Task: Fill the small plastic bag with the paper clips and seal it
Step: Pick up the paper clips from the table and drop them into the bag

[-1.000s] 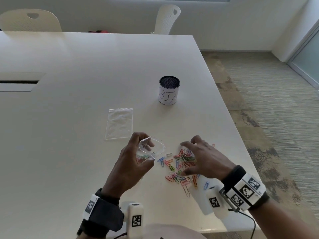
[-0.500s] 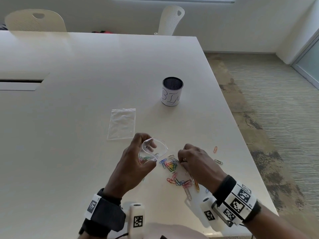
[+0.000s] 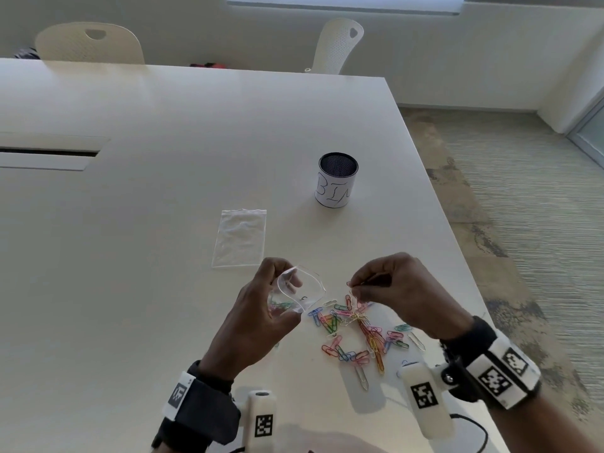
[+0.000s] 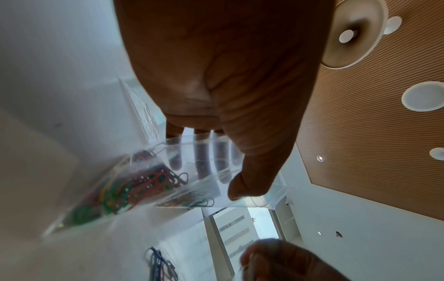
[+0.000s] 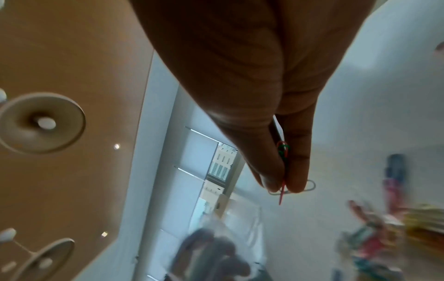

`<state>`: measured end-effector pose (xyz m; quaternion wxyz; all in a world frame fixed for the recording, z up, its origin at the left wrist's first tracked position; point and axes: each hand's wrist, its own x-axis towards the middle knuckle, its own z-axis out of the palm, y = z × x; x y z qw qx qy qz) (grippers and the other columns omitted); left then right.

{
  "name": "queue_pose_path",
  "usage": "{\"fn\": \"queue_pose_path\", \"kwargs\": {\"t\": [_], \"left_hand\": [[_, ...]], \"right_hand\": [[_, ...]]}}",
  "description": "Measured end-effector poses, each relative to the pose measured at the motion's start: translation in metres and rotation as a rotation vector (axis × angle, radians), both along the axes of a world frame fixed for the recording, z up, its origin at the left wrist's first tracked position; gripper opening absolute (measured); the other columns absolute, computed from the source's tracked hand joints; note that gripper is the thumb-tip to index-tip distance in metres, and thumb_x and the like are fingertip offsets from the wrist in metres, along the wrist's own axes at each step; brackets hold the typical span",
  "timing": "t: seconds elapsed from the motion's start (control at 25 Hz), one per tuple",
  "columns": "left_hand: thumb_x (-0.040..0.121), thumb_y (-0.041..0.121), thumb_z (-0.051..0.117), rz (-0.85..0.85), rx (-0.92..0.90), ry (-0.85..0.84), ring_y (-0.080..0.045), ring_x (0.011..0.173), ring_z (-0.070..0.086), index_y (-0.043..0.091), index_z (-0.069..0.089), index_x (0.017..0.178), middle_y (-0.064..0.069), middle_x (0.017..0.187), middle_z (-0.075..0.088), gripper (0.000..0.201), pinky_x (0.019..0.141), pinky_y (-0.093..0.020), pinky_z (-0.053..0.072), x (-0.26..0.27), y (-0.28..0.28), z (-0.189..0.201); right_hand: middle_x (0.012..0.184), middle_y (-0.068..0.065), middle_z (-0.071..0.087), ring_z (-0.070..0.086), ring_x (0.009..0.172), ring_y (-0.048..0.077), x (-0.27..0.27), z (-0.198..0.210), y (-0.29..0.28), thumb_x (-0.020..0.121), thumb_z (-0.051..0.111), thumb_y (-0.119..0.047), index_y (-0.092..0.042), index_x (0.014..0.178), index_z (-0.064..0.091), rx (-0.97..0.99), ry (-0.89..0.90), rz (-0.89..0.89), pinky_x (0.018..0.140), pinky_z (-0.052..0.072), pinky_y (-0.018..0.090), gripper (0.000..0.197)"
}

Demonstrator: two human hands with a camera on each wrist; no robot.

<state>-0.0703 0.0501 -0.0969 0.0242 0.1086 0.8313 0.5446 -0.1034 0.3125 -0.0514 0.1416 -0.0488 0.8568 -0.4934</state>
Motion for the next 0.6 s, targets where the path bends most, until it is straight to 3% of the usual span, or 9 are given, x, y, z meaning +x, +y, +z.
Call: {"fn": "queue_pose_path", "kwargs": {"t": [0.12, 0.2, 0.32, 0.44, 0.6], "left_hand": [[0.085, 0.001, 0.080, 0.008, -0.022, 0.000, -0.013, 0.095, 0.069, 0.026, 0.052, 0.116, 0.011, 0.110, 0.067, 0.049, 0.070, -0.016, 0.058, 0.000, -0.001, 0.000], [0.085, 0.000, 0.081, 0.009, -0.019, -0.006, -0.011, 0.094, 0.069, 0.024, 0.052, 0.116, 0.009, 0.110, 0.068, 0.049, 0.070, -0.013, 0.056, 0.000, 0.000, 0.002], [0.083, -0.004, 0.079, 0.012, -0.006, -0.018, -0.013, 0.084, 0.067, 0.022, 0.052, 0.115, 0.005, 0.106, 0.069, 0.049, 0.064, -0.011, 0.052, 0.001, 0.001, 0.005], [0.083, -0.003, 0.077, 0.025, -0.025, -0.020, -0.011, 0.068, 0.063, 0.026, 0.051, 0.116, 0.003, 0.098, 0.070, 0.051, 0.057, -0.014, 0.050, 0.001, 0.001, 0.005], [0.084, -0.003, 0.076, 0.025, -0.014, -0.011, -0.008, 0.074, 0.066, 0.028, 0.052, 0.118, 0.014, 0.098, 0.070, 0.052, 0.058, -0.013, 0.050, 0.002, 0.002, 0.004]], "right_hand": [[0.084, 0.008, 0.082, 0.080, 0.078, 0.023, -0.001, 0.022, -0.017, 0.084, 0.083, -0.004, -0.007, 0.095, 0.081, -0.199, 0.083, 0.018, 0.081, 0.065, 0.029, 0.012], [0.085, 0.006, 0.080, 0.078, 0.076, 0.022, -0.001, 0.026, -0.036, 0.083, 0.084, -0.003, -0.007, 0.094, 0.082, -0.204, 0.227, 0.047, 0.081, 0.066, 0.035, 0.012], [0.091, -0.002, 0.077, 0.076, 0.079, 0.012, 0.000, 0.020, -0.059, 0.086, 0.083, -0.004, -0.010, 0.094, 0.083, -0.054, 0.399, 0.152, 0.079, 0.064, 0.034, 0.010], [0.096, -0.001, 0.074, 0.073, 0.080, 0.009, 0.001, 0.016, -0.071, 0.092, 0.078, -0.010, -0.014, 0.102, 0.084, 0.110, 0.489, 0.308, 0.075, 0.060, 0.030, 0.012], [0.099, 0.003, 0.073, 0.073, 0.081, 0.014, -0.002, 0.014, -0.080, 0.094, 0.075, -0.013, -0.014, 0.107, 0.083, 0.207, 0.482, 0.392, 0.075, 0.060, 0.033, 0.015]]}}
